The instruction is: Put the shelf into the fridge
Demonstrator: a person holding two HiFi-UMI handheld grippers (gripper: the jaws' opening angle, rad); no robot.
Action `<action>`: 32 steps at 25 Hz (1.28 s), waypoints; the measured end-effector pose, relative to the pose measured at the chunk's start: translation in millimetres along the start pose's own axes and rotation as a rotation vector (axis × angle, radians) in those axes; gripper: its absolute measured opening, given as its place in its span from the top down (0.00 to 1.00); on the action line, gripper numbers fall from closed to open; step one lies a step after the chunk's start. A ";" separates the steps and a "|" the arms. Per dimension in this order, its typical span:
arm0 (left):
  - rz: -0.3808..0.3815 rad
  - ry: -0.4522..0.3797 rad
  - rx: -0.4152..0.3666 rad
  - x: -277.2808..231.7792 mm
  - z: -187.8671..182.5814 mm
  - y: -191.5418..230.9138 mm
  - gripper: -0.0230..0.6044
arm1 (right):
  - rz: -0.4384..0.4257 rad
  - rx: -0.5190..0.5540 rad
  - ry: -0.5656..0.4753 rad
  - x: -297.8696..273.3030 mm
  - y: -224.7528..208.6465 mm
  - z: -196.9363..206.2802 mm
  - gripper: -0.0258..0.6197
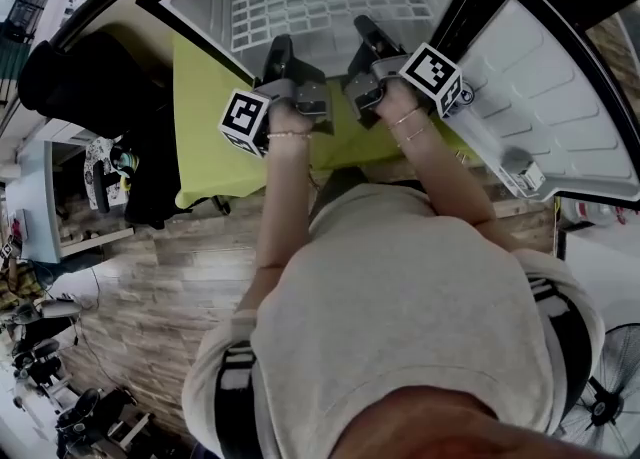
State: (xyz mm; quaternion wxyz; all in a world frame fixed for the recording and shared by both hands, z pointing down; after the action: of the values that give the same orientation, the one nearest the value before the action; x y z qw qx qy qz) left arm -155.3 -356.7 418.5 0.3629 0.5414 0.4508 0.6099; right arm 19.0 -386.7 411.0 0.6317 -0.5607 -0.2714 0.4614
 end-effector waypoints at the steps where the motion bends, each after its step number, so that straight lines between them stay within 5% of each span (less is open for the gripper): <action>1: 0.001 -0.002 0.001 -4.0 -2.7 1.5 0.92 | 0.004 0.001 0.000 -5.0 0.9 -0.4 0.90; 32: 0.003 0.019 0.039 -28.1 -10.0 11.7 0.92 | 0.008 -0.017 -0.017 -35.5 1.1 -9.8 0.88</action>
State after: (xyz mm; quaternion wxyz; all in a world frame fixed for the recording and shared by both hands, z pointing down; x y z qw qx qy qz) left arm -160.4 -388.3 420.1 0.3473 0.5433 0.4651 0.6065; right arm 12.0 -422.8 413.9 0.6227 -0.5631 -0.2786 0.4664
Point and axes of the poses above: the fingertips, and each gripper's own axes: x backward along the fingers, y to its left, z out of its underside, the point moved 3 cm from there along x, backward along the fingers, and after that the axes turned 14 degrees about z, right-handed, at the moved point
